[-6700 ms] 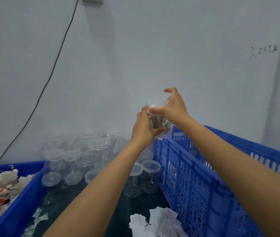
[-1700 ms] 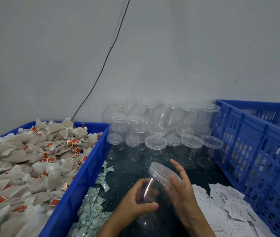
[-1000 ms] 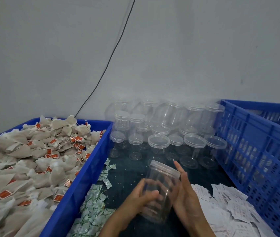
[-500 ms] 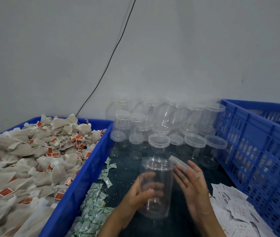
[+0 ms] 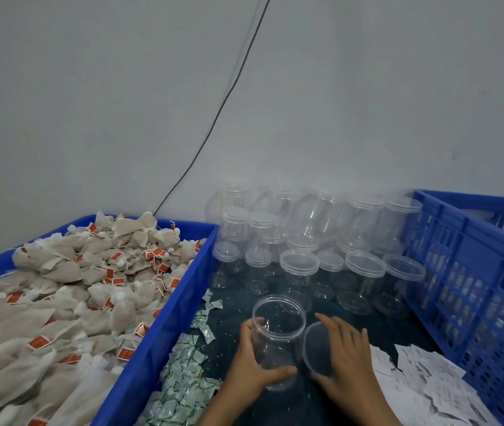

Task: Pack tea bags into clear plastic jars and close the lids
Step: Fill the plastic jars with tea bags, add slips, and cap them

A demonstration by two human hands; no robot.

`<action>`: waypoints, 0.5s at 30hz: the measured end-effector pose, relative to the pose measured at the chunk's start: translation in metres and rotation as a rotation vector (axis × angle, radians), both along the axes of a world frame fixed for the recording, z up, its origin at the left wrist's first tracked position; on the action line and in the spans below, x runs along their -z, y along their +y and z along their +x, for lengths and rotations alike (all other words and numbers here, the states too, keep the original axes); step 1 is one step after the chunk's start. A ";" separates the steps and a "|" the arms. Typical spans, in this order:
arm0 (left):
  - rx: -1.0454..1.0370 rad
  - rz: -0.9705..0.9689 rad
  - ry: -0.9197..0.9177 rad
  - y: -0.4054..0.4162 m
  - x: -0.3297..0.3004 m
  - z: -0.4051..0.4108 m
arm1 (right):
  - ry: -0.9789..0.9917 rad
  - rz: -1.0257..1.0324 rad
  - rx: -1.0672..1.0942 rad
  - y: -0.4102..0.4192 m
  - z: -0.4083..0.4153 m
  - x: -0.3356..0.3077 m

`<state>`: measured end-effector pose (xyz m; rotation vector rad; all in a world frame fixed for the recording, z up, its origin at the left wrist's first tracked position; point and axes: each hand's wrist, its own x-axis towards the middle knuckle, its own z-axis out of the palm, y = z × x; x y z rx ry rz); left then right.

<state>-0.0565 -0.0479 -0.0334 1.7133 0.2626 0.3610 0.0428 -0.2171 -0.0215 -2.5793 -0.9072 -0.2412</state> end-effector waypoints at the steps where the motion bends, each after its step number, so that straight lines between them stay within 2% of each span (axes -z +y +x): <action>1: 0.002 -0.005 0.016 0.001 -0.002 -0.002 | 0.020 -0.010 -0.015 0.003 -0.001 0.002; 5: 0.089 -0.012 0.091 0.010 -0.017 -0.015 | 0.110 -0.044 0.019 0.010 -0.002 0.011; 8: 0.060 0.060 0.154 0.017 -0.038 -0.026 | 0.150 -0.059 -0.017 0.011 -0.008 0.003; 11: -0.162 0.061 -0.025 0.020 -0.069 -0.037 | 0.195 0.230 -0.091 0.013 -0.018 -0.024; 15: -0.560 -0.064 -0.260 0.033 -0.118 -0.043 | 0.077 0.666 -0.160 0.031 -0.040 -0.079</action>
